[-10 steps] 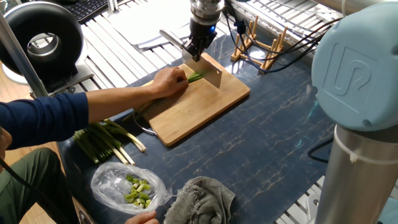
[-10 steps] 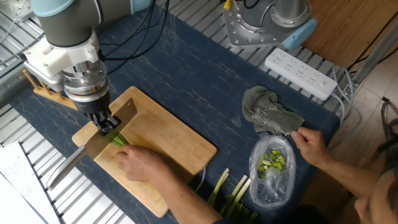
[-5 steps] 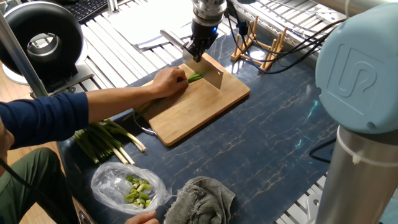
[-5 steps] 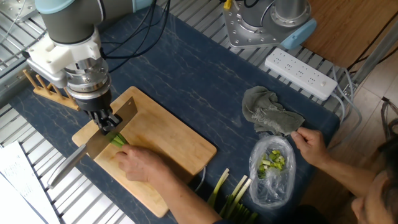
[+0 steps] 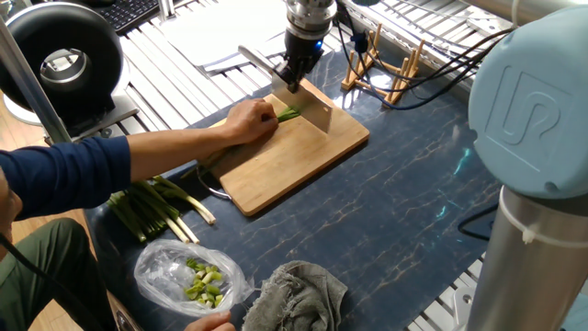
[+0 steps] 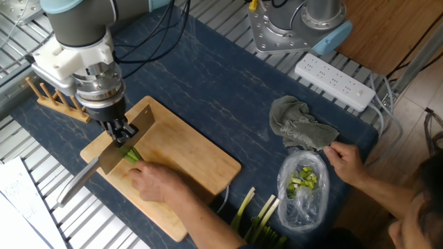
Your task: Chop the scallions
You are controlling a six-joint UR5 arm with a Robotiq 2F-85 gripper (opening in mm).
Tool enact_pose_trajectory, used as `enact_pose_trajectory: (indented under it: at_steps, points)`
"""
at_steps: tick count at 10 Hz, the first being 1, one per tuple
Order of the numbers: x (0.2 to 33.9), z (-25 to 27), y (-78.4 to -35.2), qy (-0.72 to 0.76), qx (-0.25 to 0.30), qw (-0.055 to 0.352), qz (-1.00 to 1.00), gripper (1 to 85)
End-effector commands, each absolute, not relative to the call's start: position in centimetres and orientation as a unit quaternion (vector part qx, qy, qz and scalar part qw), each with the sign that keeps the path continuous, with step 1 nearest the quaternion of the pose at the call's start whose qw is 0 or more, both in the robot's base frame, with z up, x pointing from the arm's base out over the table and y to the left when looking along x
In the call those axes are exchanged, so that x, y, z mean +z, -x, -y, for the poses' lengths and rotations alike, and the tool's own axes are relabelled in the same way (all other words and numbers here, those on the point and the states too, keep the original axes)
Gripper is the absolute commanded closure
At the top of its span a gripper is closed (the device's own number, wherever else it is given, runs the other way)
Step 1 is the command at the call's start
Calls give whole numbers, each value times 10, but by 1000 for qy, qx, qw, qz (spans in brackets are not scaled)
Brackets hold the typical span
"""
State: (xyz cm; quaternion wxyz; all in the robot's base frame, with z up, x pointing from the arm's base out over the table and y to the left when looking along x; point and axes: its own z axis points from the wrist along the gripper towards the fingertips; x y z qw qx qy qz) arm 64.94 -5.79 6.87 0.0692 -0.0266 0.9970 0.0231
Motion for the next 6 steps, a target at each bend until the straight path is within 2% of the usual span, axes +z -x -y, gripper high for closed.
enact_pose_trajectory:
  at_steps: [1, 6]
  points:
    - [61, 52, -660, 18, 26, 84, -996, 843]
    - [81, 64, -662, 36, 43, 79, -995, 843]
